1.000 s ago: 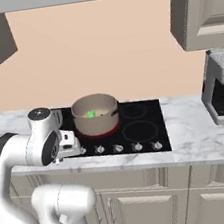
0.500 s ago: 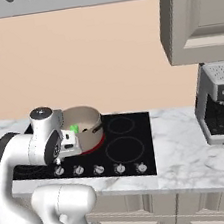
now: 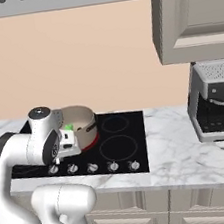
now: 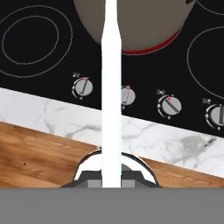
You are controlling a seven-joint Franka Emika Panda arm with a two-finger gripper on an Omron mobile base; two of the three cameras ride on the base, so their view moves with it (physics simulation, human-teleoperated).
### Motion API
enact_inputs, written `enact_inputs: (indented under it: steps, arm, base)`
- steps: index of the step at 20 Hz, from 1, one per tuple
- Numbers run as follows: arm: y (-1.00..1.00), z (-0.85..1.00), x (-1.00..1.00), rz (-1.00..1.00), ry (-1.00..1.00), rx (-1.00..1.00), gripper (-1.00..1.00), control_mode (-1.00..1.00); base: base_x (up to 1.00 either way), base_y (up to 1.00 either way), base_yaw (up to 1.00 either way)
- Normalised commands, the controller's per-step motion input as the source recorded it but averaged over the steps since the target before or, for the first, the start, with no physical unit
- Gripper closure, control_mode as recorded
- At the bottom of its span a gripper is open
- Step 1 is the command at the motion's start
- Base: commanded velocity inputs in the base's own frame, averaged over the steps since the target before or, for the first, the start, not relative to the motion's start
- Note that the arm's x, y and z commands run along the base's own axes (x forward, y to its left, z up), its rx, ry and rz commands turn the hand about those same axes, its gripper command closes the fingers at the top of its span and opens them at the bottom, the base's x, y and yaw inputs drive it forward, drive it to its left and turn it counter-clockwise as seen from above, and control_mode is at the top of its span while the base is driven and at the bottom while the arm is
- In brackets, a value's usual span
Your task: Put the corn and cucumber in the pot. Retrieve the spatula and lightly stir the vegetables in the pot.
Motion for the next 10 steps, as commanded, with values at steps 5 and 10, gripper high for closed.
enact_inputs:
  steps: [5,10]
  arm:
    - [0.0,0.0,0.0,0.0,0.0,0.0,1.0,1.0]
    - [0.0,0.0,0.0,0.0,0.0,0.0,1.0,1.0]
  base:
    - [0.53,0.05,-0.05]
    - [0.11,0.02,0.0]
